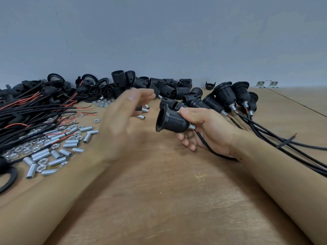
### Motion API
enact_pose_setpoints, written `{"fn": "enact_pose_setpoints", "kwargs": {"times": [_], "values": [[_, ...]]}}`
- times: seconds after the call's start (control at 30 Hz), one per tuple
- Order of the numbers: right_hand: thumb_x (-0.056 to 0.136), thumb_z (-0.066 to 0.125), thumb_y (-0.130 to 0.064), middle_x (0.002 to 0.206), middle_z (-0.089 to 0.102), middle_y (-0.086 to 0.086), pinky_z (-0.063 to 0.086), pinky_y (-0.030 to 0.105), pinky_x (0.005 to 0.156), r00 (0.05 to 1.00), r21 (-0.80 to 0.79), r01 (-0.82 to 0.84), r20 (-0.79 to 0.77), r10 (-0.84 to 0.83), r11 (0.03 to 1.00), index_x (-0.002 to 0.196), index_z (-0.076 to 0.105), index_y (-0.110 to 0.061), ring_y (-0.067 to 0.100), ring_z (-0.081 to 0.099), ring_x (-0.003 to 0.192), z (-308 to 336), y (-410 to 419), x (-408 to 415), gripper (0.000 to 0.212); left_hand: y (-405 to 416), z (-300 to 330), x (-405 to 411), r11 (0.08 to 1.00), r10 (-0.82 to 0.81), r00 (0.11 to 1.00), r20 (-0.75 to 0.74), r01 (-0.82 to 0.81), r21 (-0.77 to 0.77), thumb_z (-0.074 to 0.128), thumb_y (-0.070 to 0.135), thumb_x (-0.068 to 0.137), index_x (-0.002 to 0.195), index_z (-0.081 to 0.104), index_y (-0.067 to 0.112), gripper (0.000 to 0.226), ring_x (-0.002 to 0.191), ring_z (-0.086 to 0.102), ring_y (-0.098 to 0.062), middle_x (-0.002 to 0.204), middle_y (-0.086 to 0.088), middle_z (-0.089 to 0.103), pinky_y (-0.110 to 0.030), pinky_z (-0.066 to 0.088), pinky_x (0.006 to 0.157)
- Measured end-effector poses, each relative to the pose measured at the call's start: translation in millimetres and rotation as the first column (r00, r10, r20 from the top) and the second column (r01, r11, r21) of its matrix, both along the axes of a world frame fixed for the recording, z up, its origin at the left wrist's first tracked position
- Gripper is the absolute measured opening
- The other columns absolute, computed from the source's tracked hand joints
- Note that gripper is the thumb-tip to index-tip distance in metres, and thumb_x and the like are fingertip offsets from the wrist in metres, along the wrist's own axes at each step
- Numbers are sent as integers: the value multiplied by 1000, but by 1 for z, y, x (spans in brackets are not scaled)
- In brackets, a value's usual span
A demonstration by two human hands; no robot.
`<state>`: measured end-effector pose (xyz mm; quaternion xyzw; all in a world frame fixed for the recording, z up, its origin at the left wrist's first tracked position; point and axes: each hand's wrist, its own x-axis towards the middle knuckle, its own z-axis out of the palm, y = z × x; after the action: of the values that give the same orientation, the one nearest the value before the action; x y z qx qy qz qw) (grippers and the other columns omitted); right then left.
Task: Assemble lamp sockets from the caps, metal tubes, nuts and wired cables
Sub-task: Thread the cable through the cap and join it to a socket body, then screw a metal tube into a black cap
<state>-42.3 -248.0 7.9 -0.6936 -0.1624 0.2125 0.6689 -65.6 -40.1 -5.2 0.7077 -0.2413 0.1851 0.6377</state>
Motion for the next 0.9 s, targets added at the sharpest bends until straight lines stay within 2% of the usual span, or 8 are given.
{"fn": "enact_pose_setpoints", "kwargs": {"times": [0.07, 0.2, 0.33, 0.5, 0.57, 0.63, 0.73, 0.9], "values": [[104, 39, -29, 66, 55, 11, 43, 25, 44, 1000, -4, -4, 2, 4, 1000, 104, 54, -5, 21, 49, 54, -1, 0, 0, 28, -3, -2, -3, 996, -66, 998, -18, 67, 63, 35, 52, 93, 120, 63, 30, 45, 128, 56, -20, 126, -5, 67, -47, 39, 110], [104, 39, -30, 67, 55, 12, 43, 26, 44, 1000, -11, 4, 2, -3, 1000, 101, 54, -5, 21, 50, 54, -1, 1, 0, 28, 2, 10, -4, 982, -57, 997, 55, 66, -174, 35, 41, 96, 106, 68, 10, 46, 98, 68, -39, 72, -9, 73, -46, 48, 95], [104, 40, -29, 67, 57, 12, 43, 26, 44, 1000, -18, -8, 18, 8, 1000, 96, 54, -7, 21, 50, 54, 0, 0, -1, 28, -2, 0, -4, 992, -27, 999, -31, 31, 121, 53, 39, 90, 128, 58, 10, 49, 121, 61, -14, 123, -1, 69, -37, 47, 103], [103, 44, -30, 71, 61, 11, 44, 27, 43, 992, 37, 112, 57, -114, 993, 105, 57, -6, 21, 51, 54, 3, -4, 2, 27, 1, 5, -2, 992, -25, 984, 179, 46, -116, 43, 24, 97, 109, 68, 9, 32, 103, 70, -33, 95, -9, 77, -37, 49, 94], [98, 57, -29, 77, 65, 10, 47, 28, 44, 922, 117, 311, 202, -330, 943, 105, 57, -13, 18, 55, 56, 8, -11, 8, 17, 6, 1, 1, 988, 131, 982, 139, -140, 58, 52, 23, 97, 107, 70, 16, 22, 98, 70, -17, 92, 2, 77, -25, 49, 88], [90, 69, -33, 80, 64, -2, 50, 24, 53, 691, 71, 591, 469, -550, 803, 102, 51, -25, 6, 58, 59, 10, -21, 14, 23, 10, -8, 5, 882, 281, 948, 148, -316, 350, 62, 18, 94, 101, 72, 22, 13, 99, 63, -4, 93, 15, 72, -21, 44, 90], [86, 69, -33, 84, 53, -16, 38, 9, 61, 353, -24, 841, 781, -515, 540, 101, 41, -25, -3, 54, 70, 1, -31, 21, 33, 13, -9, 9, 696, 416, 881, 225, -468, 545, 66, 20, 91, 97, 74, 25, 11, 105, 54, -13, 94, 16, 67, -32, 40, 96], [87, 62, -14, 103, 64, 4, 35, 24, 80, 407, -243, 852, 865, -293, 464, 88, 62, -18, 22, 55, 103, -11, -32, 32, 4, 40, -4, 18, 406, 581, 766, 275, -566, 718, 60, 32, 90, 103, 72, 24, 20, 111, 50, -32, 111, 0, 70, -42, 39, 95]]}}
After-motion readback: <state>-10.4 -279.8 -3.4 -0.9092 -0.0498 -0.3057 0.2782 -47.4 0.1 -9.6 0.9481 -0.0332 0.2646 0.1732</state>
